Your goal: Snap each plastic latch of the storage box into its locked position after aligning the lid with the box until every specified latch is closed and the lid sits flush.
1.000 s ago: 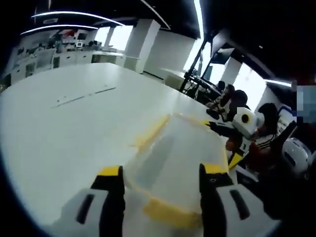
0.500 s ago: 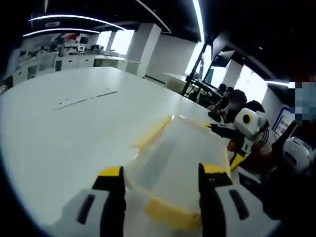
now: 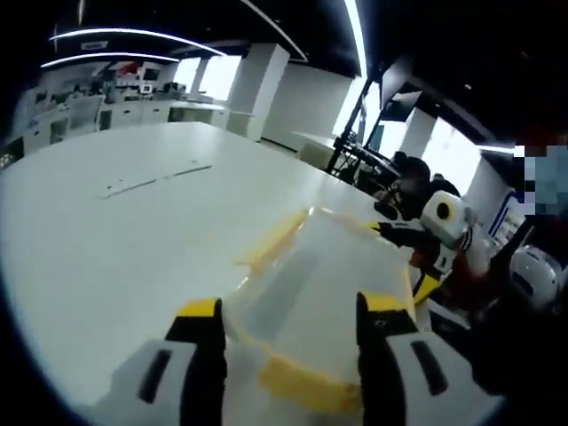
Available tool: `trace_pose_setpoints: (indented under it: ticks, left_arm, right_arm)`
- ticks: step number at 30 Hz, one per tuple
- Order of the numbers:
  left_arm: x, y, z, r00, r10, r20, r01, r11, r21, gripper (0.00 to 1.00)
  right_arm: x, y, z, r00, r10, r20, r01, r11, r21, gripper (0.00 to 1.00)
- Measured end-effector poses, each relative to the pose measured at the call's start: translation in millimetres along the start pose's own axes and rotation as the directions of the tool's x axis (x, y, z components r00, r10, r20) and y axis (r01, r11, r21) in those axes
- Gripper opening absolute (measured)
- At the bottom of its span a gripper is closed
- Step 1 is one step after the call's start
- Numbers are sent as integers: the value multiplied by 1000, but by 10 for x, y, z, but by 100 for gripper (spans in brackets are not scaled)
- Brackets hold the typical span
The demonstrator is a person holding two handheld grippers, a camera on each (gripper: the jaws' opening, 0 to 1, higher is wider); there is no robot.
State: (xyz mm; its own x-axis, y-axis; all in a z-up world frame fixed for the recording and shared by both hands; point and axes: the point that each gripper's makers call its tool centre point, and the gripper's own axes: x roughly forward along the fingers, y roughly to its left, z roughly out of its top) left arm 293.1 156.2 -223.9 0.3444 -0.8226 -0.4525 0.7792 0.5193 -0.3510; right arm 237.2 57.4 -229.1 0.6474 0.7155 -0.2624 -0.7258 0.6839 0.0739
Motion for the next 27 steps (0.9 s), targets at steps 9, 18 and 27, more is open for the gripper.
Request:
trace_pose_setpoints:
  ticks: [9, 18, 27]
  left_arm:
    - [5, 6, 2, 1000, -1, -11, 1, 1000, 1, 58]
    - [-3, 14, 23, 1000, -4, -2, 4, 1000, 1, 58]
    - [-5, 22, 34, 1000, -8, 14, 8, 1000, -4, 58]
  right_arm:
    - [8, 6, -77, 997, -3, -77, -1, 999, -52, 69]
    - [-7, 5, -98, 994, 3, -105, -8, 999, -49, 73]
    - [-34, 1, -97, 997, 14, -79, -18, 999, -40, 75]
